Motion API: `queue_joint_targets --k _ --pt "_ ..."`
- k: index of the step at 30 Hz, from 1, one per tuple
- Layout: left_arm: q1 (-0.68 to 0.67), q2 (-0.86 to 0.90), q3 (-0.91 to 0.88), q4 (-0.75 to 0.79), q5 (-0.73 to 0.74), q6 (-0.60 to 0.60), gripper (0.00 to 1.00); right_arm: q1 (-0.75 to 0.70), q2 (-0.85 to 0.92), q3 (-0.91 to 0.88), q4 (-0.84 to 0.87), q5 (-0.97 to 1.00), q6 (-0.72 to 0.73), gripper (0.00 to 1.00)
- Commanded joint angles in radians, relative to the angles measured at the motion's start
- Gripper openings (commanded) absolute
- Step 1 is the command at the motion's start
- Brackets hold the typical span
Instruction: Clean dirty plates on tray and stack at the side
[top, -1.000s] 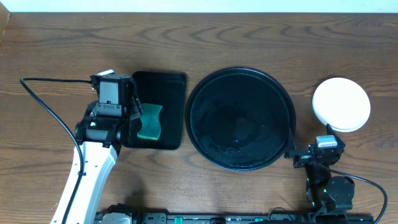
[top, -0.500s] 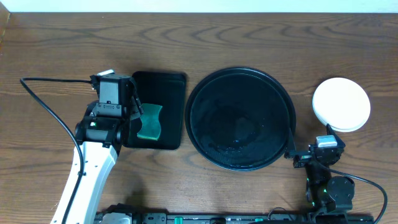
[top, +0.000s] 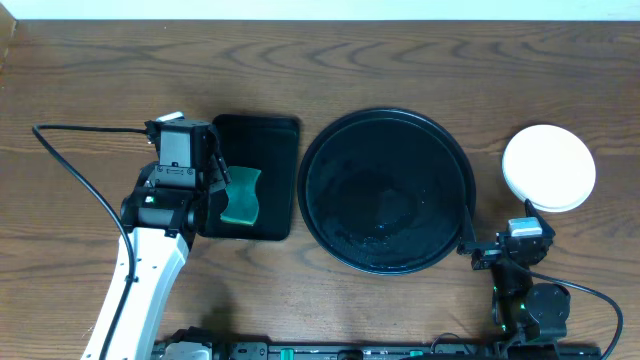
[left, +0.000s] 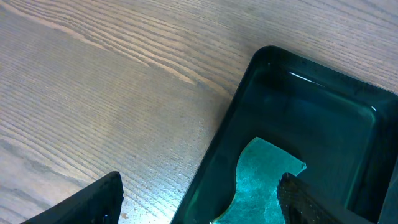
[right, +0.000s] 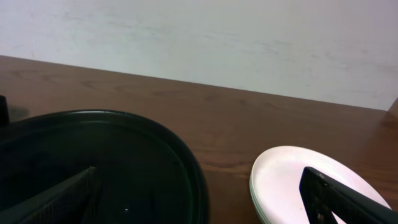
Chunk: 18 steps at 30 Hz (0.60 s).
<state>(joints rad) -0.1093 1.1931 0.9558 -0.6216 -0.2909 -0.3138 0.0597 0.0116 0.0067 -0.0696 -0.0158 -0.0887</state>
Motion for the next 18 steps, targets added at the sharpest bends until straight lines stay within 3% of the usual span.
queue_joint_targets --k 1,11,18 --pt "0.003 -0.003 0.016 0.0 -0.013 0.003 0.8 -0.007 -0.006 -0.002 -0.004 -0.011 -0.014 0.99" --pt "0.003 -0.006 0.016 -0.003 -0.013 0.003 0.8 -0.007 -0.006 -0.002 -0.004 -0.011 -0.014 0.99" --pt "0.003 -0.151 0.014 -0.004 -0.013 0.003 0.8 -0.007 -0.006 -0.002 -0.004 -0.011 -0.014 0.99"
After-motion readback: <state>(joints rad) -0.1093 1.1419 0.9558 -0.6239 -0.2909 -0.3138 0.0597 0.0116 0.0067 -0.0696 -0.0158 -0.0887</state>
